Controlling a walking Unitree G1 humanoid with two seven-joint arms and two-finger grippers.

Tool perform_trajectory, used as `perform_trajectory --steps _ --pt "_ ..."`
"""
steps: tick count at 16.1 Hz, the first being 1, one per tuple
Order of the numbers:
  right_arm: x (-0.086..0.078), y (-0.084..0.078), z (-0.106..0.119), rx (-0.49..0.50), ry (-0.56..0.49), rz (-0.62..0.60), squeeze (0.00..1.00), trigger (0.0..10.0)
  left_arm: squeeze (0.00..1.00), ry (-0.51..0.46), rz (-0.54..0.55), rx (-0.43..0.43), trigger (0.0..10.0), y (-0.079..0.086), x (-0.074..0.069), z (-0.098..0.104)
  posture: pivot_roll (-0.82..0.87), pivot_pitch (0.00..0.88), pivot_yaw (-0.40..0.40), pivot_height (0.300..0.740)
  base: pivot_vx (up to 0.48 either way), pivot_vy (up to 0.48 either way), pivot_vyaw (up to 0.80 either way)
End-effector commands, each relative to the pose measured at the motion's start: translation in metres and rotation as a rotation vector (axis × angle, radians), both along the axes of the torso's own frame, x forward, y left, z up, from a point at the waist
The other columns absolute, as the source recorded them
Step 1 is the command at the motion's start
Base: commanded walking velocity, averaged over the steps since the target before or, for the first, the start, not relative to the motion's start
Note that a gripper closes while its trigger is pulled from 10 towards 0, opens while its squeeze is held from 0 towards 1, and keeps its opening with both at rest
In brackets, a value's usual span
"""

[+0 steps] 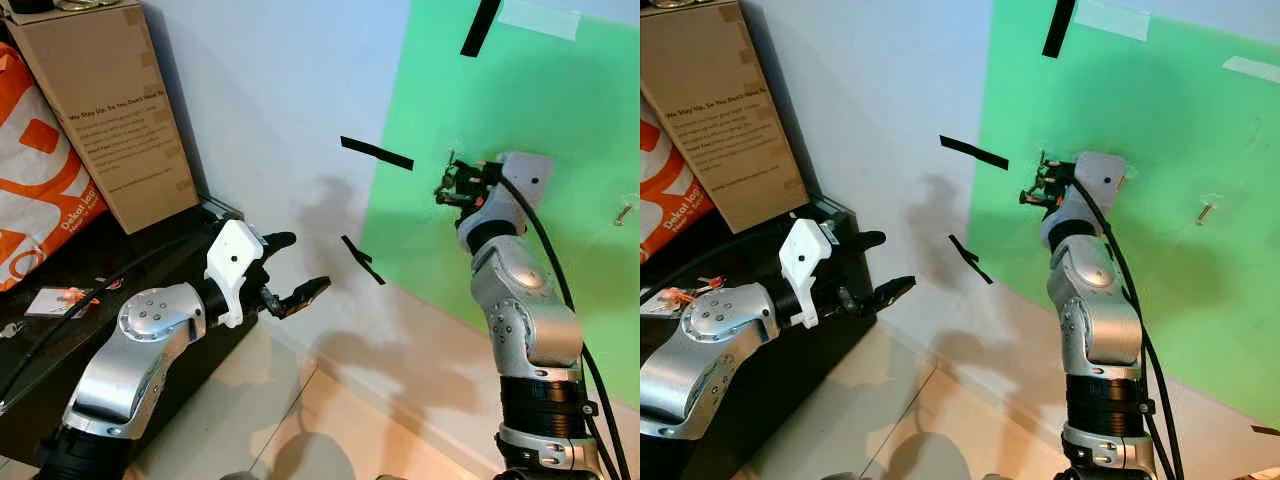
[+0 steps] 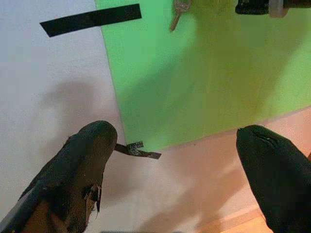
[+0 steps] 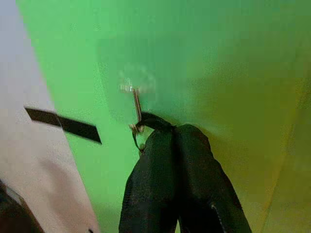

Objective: Hang keys on a hook

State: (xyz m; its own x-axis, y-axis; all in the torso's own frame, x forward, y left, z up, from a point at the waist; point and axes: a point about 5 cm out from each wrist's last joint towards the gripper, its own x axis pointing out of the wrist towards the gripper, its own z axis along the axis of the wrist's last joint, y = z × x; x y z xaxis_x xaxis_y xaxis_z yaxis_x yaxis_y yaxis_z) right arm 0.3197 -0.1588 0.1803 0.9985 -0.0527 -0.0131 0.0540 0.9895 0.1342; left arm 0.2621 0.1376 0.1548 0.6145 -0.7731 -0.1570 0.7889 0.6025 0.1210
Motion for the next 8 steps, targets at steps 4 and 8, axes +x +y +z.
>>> perform_trajectory --steps 4,8 --pt "0.0021 0.0047 -0.0058 -0.027 0.048 0.016 0.00 10.0 0.00 -0.014 -0.031 0.008 10.0 -0.0031 -0.0024 0.0022 0.01 0.000 -0.010 0.740 0.000 0.000 0.00" --pt "0.0008 0.0063 -0.0097 -0.034 0.064 0.029 0.00 10.0 0.00 -0.016 -0.030 0.007 10.0 -0.0033 -0.0008 0.0019 0.01 0.000 -0.011 0.740 0.000 0.000 0.00"
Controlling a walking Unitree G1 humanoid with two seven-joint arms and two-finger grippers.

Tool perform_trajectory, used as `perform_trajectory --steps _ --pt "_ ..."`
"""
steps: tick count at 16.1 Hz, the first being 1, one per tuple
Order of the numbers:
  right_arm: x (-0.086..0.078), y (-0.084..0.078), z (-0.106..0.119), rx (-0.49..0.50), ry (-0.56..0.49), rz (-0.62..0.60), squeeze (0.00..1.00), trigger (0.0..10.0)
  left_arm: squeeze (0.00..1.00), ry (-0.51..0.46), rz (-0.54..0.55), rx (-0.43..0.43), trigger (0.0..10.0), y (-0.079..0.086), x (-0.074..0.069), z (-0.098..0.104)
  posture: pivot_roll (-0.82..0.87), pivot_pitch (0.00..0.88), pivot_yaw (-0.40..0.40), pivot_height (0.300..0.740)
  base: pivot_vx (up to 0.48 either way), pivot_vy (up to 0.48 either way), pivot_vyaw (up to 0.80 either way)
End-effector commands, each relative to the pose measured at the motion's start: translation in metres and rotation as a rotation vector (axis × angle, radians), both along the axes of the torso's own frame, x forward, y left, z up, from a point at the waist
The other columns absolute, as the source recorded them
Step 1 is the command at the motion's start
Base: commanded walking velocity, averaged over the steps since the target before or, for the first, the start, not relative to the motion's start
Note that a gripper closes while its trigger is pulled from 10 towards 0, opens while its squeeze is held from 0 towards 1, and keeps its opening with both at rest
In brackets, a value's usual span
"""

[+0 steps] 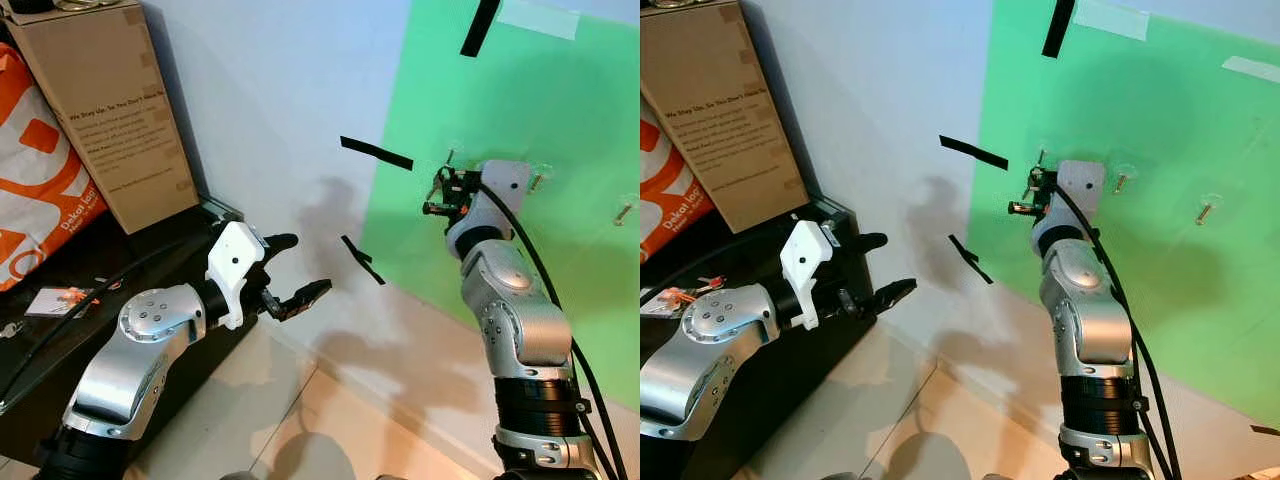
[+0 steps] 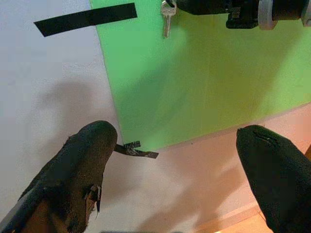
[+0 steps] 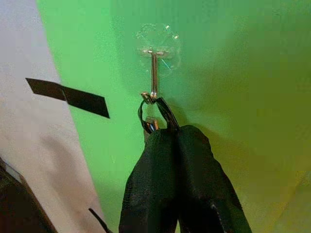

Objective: Hang keys on a hook

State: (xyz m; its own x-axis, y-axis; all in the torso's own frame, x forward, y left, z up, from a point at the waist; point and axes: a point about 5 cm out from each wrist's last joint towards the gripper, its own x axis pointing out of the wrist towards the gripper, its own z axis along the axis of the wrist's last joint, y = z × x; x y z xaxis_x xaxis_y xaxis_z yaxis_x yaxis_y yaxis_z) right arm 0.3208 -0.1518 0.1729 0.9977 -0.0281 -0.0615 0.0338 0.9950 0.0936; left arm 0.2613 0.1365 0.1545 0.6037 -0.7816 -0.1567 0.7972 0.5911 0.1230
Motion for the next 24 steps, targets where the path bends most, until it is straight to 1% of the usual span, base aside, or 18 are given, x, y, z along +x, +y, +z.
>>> perform_trajectory --steps 1,2,4,5,6,7,8,9,10,11,12,13,14,15,16,24 --pt "0.000 -0.001 -0.002 0.008 0.010 0.005 0.38 10.0 0.00 -0.019 -0.014 0.003 10.0 -0.003 0.001 0.003 0.01 0.000 -0.009 0.740 0.000 0.000 0.00" --pt "-0.001 -0.001 -0.001 0.002 0.004 0.003 1.00 10.0 0.00 -0.021 -0.014 0.000 10.0 -0.003 0.001 0.003 0.01 0.000 -0.009 0.740 0.000 0.000 0.00" --pt "-0.001 -0.006 0.000 -0.057 -0.004 -0.007 1.00 10.0 0.00 -0.020 -0.012 -0.018 10.0 -0.003 0.003 0.004 0.00 0.000 -0.006 0.740 0.000 0.000 0.00" --pt "-0.002 -0.007 0.001 -0.059 -0.015 0.000 1.00 10.0 0.00 -0.020 -0.011 -0.022 10.0 -0.004 0.004 0.004 0.00 0.000 -0.005 0.740 0.000 0.000 0.00" --pt "-0.008 -0.007 0.001 -0.041 -0.033 0.028 1.00 10.0 0.00 -0.016 -0.003 -0.037 10.0 -0.004 0.004 0.003 -0.01 0.000 -0.004 0.740 0.000 0.000 0.00" --pt "-0.015 -0.006 -0.004 -0.032 -0.026 0.055 1.00 10.0 0.00 -0.009 0.016 -0.061 10.0 -0.005 0.004 0.002 -0.02 0.000 -0.003 0.740 0.000 0.000 0.00" --pt "-0.019 -0.005 -0.005 -0.018 -0.026 0.077 1.00 10.0 0.00 -0.007 0.028 -0.069 10.0 -0.004 0.004 0.001 -0.02 0.000 -0.003 0.740 0.000 0.000 0.00" --pt "-0.026 -0.005 -0.009 -0.024 -0.015 0.086 1.00 10.0 0.00 -0.005 0.055 -0.079 10.0 -0.003 0.004 -0.001 -0.03 0.000 0.000 0.740 0.000 0.000 0.00" --pt "-0.035 -0.006 -0.017 -0.075 0.013 0.074 1.00 10.0 0.00 -0.003 0.112 -0.089 10.0 0.000 0.004 -0.005 -0.03 0.000 -0.002 0.740 0.000 0.000 0.00" --pt "-0.037 -0.006 -0.020 -0.084 0.025 0.066 1.00 10.0 0.00 -0.001 0.132 -0.092 10.0 0.001 0.004 -0.006 -0.04 0.000 -0.001 0.740 0.000 0.000 0.00" --pt "-0.044 -0.007 -0.029 -0.092 0.071 0.065 0.73 10.0 0.00 -0.005 0.228 -0.064 10.0 0.008 0.004 -0.014 -0.04 0.000 0.001 0.740 0.000 0.000 0.00" --pt "-0.049 -0.008 -0.036 -0.089 0.085 0.075 0.00 10.0 0.00 0.003 0.311 -0.020 10.0 0.015 0.004 -0.023 -0.05 0.000 -0.002 0.740 0.000 0.000 0.00" --pt "-0.057 -0.009 -0.045 -0.073 0.098 0.092 0.00 10.0 0.00 0.012 0.433 0.061 10.0 0.027 0.001 -0.039 -0.04 0.000 -0.004 0.740 0.000 0.000 0.00" --pt "-0.059 -0.008 -0.048 -0.064 0.102 0.096 0.00 10.0 0.00 0.012 0.468 0.091 10.0 0.030 0.000 -0.044 -0.04 0.000 -0.004 0.740 0.000 0.000 0.00" --pt "-0.062 -0.006 -0.057 -0.068 0.144 0.119 0.00 10.0 0.00 0.031 0.549 0.113 10.0 0.036 -0.004 -0.058 -0.05 0.000 -0.009 0.740 0.000 0.000 0.00" --pt "-0.062 -0.006 -0.057 -0.068 0.144 0.119 0.00 10.0 0.00 0.031 0.549 0.113 10.0 0.036 -0.004 -0.058 -0.05 0.000 -0.009 0.740 0.000 0.000 0.00"
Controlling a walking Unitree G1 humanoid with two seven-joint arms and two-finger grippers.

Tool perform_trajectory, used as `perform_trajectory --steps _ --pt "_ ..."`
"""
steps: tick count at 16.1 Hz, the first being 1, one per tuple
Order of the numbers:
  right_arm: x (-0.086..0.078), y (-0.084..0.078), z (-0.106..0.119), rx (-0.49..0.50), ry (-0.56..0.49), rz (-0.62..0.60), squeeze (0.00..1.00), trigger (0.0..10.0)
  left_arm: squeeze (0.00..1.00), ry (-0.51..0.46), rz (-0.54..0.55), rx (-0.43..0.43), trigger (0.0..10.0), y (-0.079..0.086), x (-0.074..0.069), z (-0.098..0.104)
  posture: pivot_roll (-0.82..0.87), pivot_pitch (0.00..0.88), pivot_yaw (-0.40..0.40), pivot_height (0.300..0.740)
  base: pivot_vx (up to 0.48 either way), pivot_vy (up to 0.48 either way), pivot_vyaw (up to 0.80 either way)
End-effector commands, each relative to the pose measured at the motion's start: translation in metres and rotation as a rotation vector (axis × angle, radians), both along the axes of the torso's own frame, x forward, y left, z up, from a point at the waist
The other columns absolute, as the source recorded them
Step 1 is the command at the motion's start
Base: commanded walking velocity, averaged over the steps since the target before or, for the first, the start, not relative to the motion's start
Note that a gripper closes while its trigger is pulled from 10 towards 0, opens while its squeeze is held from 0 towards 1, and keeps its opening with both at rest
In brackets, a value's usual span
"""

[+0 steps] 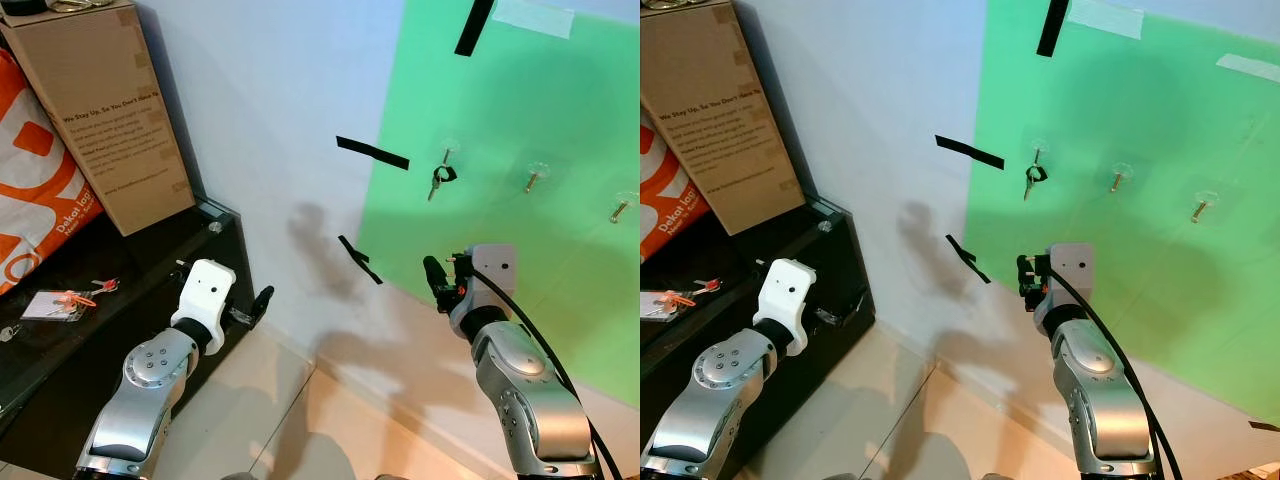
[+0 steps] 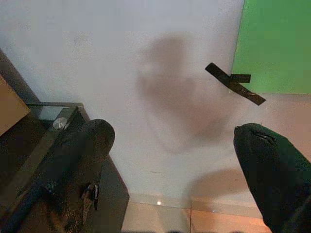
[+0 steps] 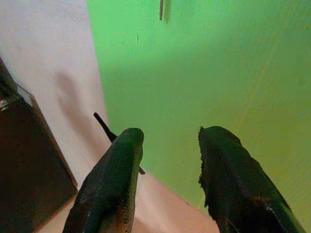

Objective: Hang keys on a hook

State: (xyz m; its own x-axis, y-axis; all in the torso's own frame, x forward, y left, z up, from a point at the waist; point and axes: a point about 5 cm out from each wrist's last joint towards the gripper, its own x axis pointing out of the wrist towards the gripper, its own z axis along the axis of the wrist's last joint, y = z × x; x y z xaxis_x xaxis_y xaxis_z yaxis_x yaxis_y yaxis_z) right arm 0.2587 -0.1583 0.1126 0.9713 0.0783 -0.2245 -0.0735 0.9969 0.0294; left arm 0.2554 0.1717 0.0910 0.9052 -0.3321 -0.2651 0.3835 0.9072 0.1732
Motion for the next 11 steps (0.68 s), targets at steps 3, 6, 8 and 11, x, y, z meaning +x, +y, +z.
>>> perform_trajectory --steps 3,6,8,11 --pt "0.000 0.000 0.003 0.001 -0.019 0.002 0.00 10.0 0.00 -0.025 -0.001 0.009 10.0 0.000 0.002 0.005 -0.05 0.000 -0.009 0.740 0.000 0.000 0.00" --pt "0.000 0.000 0.003 0.001 -0.019 0.002 0.00 10.0 0.00 -0.025 -0.001 0.009 10.0 0.000 0.002 0.005 -0.05 0.000 -0.009 0.740 0.000 0.000 0.00" --pt "0.000 0.000 0.003 0.001 -0.019 0.002 0.00 10.0 0.00 -0.025 -0.001 0.009 10.0 0.000 0.002 0.005 -0.05 0.000 -0.009 0.740 0.000 0.000 0.00" --pt "0.016 0.001 -0.009 0.013 0.095 0.010 0.00 10.0 0.00 -0.064 -0.041 -0.035 10.0 -0.025 0.029 0.013 -0.08 0.000 0.051 0.740 0.000 0.000 0.00"
